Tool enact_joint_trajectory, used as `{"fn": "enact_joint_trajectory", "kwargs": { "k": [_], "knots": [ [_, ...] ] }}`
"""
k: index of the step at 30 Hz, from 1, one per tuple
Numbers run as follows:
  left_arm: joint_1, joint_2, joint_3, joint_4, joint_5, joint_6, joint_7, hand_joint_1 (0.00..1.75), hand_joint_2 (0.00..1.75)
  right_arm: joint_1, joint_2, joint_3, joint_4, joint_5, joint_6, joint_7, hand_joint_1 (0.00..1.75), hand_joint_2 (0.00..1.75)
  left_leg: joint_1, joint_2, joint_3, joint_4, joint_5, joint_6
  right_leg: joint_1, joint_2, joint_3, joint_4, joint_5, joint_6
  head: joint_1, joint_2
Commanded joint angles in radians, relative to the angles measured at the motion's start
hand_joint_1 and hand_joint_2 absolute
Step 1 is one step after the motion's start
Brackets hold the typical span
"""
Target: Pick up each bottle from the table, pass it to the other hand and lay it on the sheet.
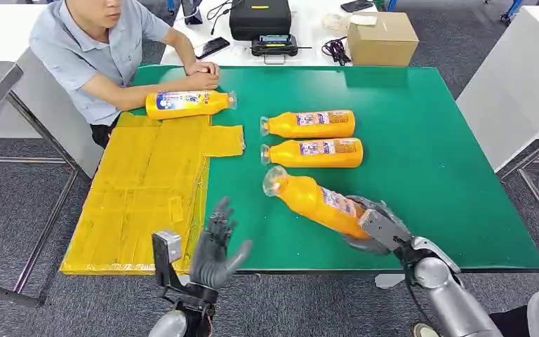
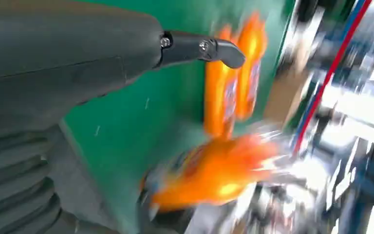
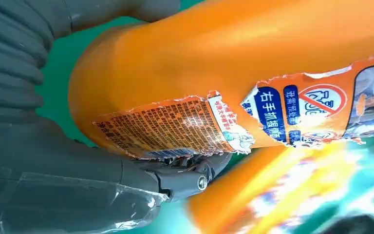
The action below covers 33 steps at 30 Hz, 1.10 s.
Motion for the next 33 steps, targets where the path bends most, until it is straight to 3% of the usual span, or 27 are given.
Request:
{"fn": "enact_joint_trajectory", "kwargs": {
  "k": [1, 13, 20, 30, 33],
  "knots": [
    [-0.089, 0.023, -0.038, 0.222, 0.040, -0.104, -0.010, 0.00, 1.75, -0.060, 0.073, 0.070, -0.034, -0.046, 0.055, -0.033, 1.75, 1.75, 0.001, 0.003, 0.003, -0.001, -0.001, -0.002, 0.001, 0.002, 0.002, -0.001, 0.000, -0.002, 0.000, 0.000],
    [-0.110, 0.006, -0.029, 0.259, 0.060, -0.126, -0.034, 0.00, 1.75, -0.056, 0.070, 0.067, -0.037, -0.079, 0.055, -0.035, 1.75, 1.75, 0.000, 0.001, 0.002, -0.001, 0.000, -0.001, 0.000, 0.001, 0.002, -0.001, 0.000, -0.002, 0.000, 0.000],
    [-0.150, -0.005, -0.063, 0.253, -0.017, -0.107, -0.137, 0.00, 1.75, -0.042, 0.088, 0.045, -0.020, -0.130, 0.085, -0.044, 1.75, 1.75, 0.001, 0.000, 0.003, 0.000, -0.001, -0.002, 0.001, 0.000, 0.003, -0.001, -0.001, -0.002, 0.000, 0.000],
    [-0.213, -0.040, -0.058, 0.272, -0.112, 0.032, -0.238, 0.00, 1.75, -0.080, 0.121, 0.105, 0.013, -0.107, 0.071, -0.053, 1.75, 1.75, 0.001, 0.002, 0.002, 0.000, 0.000, -0.001, 0.000, 0.002, 0.002, 0.000, 0.000, -0.002, 0.000, 0.000],
    [-0.238, -0.051, -0.070, 0.292, -0.223, 0.170, -0.325, 0.00, 1.75, -0.099, 0.108, 0.128, 0.042, -0.127, 0.103, -0.028, 1.75, 1.75, 0.001, 0.002, 0.004, 0.000, -0.002, -0.002, 0.002, 0.002, 0.004, 0.000, -0.001, -0.003, 0.000, 0.000]
  ]
}}
